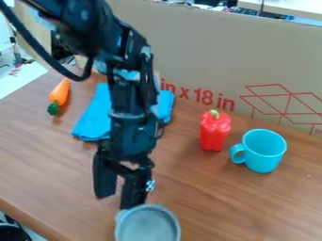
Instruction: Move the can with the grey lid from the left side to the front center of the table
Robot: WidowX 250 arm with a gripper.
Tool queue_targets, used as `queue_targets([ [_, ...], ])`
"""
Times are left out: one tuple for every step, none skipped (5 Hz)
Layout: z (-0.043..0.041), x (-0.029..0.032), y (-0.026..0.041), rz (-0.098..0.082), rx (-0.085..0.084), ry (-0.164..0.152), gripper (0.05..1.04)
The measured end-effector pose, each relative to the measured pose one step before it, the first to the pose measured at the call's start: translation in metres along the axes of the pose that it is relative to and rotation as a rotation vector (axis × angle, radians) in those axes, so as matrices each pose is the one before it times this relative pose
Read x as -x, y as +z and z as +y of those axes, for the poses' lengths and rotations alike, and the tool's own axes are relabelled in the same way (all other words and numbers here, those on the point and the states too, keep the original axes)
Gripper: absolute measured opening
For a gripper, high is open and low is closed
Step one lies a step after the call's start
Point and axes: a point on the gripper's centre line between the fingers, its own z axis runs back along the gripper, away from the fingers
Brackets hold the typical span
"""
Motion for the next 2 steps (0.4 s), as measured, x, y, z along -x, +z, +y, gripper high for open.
queue_targets([
  [-0.0023,-0.00753,0.01245,-0.0378,0.0079,0.0198,1.0],
  [0.01634,-0.00053,0.01215,-0.0155,-0.05,0.0651,1.0],
])
